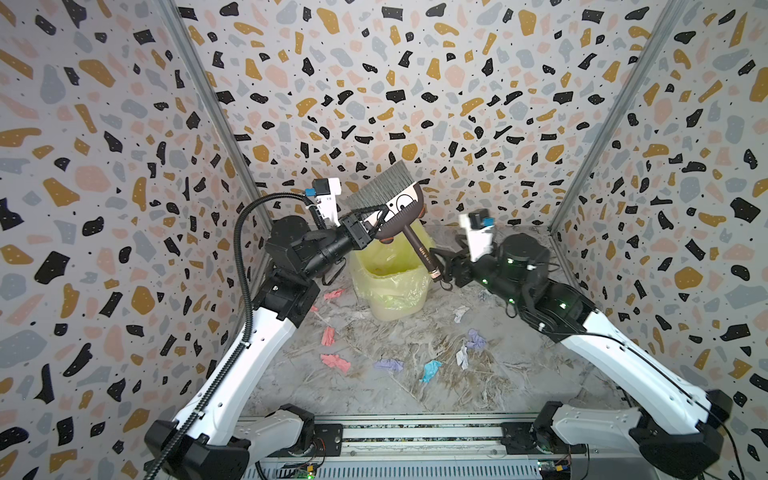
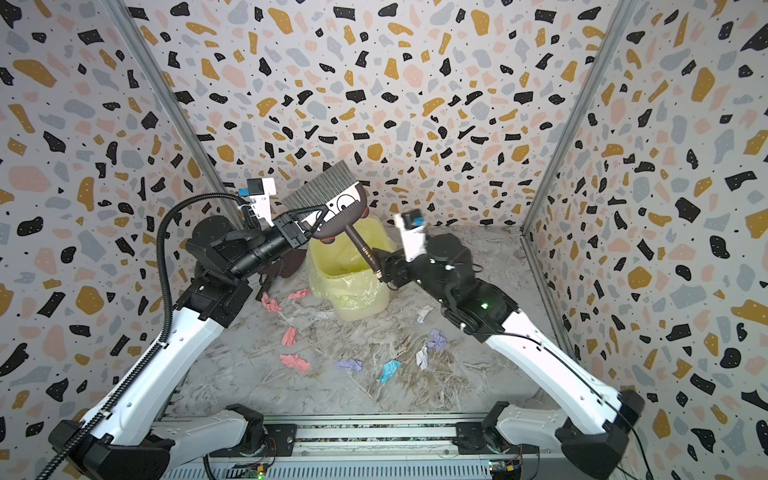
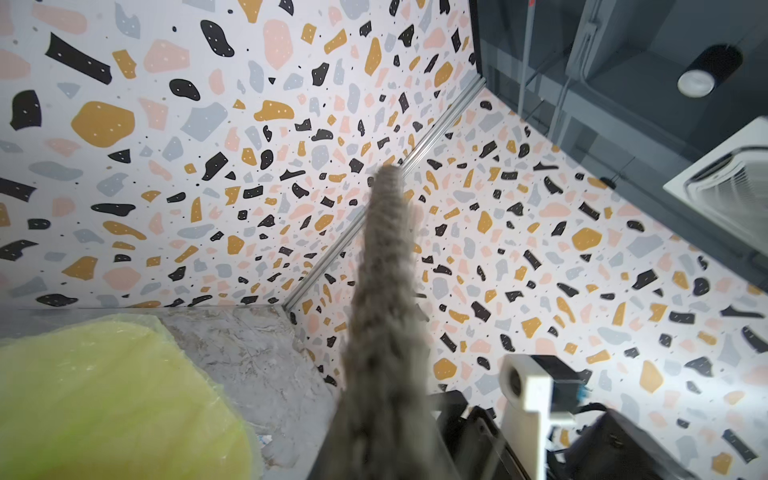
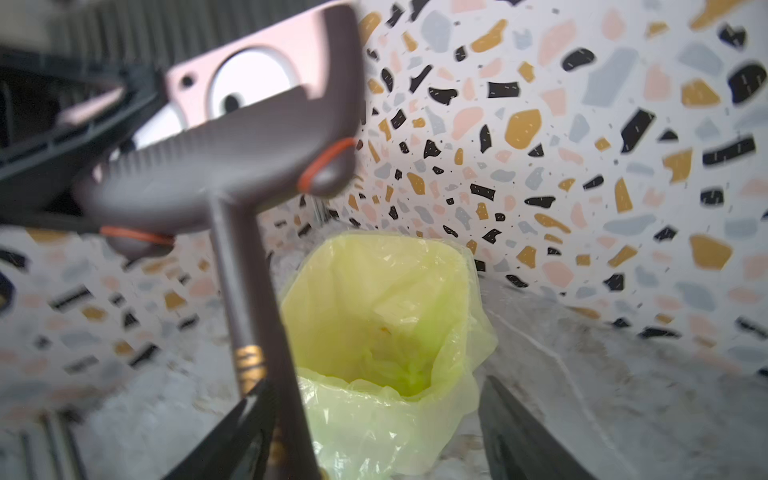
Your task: Sweep away the paper scraps from the table
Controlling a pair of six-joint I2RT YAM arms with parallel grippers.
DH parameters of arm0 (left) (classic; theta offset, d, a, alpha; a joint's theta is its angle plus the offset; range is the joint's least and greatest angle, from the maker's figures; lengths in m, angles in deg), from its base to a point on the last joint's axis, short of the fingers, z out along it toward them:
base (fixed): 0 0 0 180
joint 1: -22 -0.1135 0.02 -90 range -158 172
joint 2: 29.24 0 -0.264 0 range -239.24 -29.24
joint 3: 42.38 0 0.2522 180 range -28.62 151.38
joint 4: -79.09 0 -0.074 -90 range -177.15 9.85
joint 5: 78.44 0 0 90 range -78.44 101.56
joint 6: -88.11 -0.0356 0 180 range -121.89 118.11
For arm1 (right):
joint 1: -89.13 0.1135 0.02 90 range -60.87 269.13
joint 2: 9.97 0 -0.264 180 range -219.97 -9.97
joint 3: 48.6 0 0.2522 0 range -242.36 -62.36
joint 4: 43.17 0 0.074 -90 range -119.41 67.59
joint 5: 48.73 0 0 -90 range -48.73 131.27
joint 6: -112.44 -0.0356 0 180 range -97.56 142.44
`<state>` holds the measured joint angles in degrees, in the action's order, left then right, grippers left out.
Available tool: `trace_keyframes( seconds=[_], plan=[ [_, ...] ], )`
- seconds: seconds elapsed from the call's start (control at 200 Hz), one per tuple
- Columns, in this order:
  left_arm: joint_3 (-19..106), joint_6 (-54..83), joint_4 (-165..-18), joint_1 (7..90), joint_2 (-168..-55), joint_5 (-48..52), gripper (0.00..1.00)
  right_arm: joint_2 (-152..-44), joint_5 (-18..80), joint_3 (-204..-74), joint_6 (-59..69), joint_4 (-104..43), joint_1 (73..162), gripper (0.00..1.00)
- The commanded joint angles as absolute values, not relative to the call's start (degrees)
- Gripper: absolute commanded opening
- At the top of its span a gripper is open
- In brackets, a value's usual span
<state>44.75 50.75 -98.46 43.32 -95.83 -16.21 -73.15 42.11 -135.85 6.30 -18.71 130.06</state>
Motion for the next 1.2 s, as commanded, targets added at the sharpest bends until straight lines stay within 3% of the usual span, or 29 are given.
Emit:
trace_keyframes(
  seconds=[0.0,0.23,0.606,0.756,0.966,1.191],
  plan=[
    [44.63,58.22,-114.47,43.08,-94.43,-14.34,0.0,-66.89,24.97,-129.46,-7.94,-32.2,123.47,0.86],
    [45.27,63.15,-121.46,43.17,-96.21,-13.33,0.0,-64.68,15.32,-117.18,-21.79,-54.53,119.53,0.98],
    [42.93,64.11,-123.79,43.75,-96.74,-12.12,0.0,-74.58,9.35,-116.13,-32.99,-79.68,119.64,0.99],
    [42.3,63.87,-123.73,43.88,-97.07,-12.0,0.0,-77.29,8.36,-118.25,-33.73,-82.1,120.41,0.97],
    [41.69,63.15,-122.94,44.06,-97.27,-12.12,0.0,-79.28,8.4,-120.83,-33.24,-82.09,121.53,0.85],
    [40.75,62.39,-122.83,44.16,-97.36,-11.93,0.0,-81.27,7.97,-122.2,-33.35,-82.11,122.9,0.79]
  ],
)
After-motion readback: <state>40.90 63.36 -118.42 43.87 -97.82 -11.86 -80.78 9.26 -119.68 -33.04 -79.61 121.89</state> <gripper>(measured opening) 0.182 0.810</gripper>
